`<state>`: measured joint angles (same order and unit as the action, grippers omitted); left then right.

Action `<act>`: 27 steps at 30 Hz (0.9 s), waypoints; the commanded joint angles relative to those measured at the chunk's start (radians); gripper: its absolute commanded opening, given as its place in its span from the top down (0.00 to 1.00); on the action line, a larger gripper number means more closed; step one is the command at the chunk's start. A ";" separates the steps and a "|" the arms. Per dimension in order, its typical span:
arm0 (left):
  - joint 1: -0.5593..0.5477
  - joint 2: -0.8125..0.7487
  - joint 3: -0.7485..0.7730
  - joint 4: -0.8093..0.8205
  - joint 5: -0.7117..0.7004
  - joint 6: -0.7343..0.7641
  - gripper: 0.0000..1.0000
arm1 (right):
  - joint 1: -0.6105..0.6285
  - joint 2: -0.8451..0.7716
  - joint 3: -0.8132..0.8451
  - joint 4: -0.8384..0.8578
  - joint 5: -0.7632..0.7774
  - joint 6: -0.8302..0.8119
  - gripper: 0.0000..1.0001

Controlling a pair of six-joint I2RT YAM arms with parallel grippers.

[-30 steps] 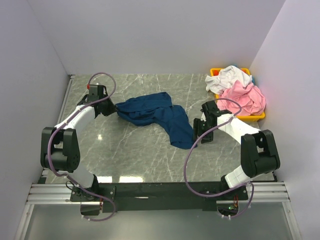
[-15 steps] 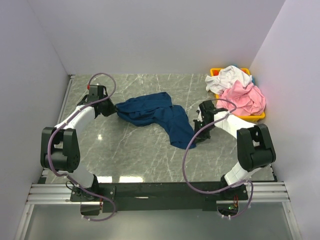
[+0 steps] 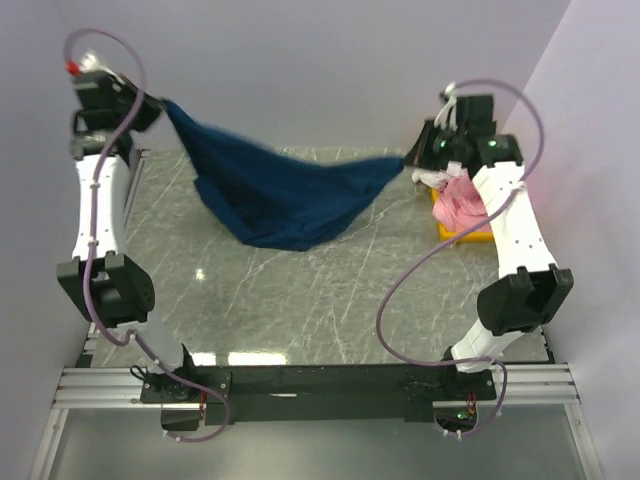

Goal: Fold and stack the t-shirts
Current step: Flatten the tshirt out

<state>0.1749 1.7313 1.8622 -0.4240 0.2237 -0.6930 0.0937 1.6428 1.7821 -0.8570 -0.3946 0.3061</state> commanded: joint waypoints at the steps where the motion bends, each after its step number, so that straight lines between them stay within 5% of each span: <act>1: 0.054 -0.032 0.135 0.023 0.065 -0.022 1.00 | 0.000 -0.001 0.218 -0.109 0.020 0.010 1.00; 11: 0.112 -0.150 -0.095 0.108 0.135 -0.002 1.00 | -0.029 -0.240 0.038 0.055 0.046 0.041 1.00; 18: 0.109 -0.196 -0.245 0.106 0.154 0.023 1.00 | -0.032 -0.241 -0.047 0.076 0.014 0.076 1.00; 23: 0.084 -0.081 -0.140 0.119 0.249 -0.005 1.00 | -0.046 -0.045 0.189 0.139 0.008 0.096 1.00; 27: 0.060 0.081 0.177 0.122 0.304 -0.042 1.00 | -0.074 0.176 0.535 0.153 -0.024 0.146 1.00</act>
<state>0.2550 1.7390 1.8244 -0.3798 0.4484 -0.7044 0.0498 1.7081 2.1124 -0.8116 -0.3973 0.4049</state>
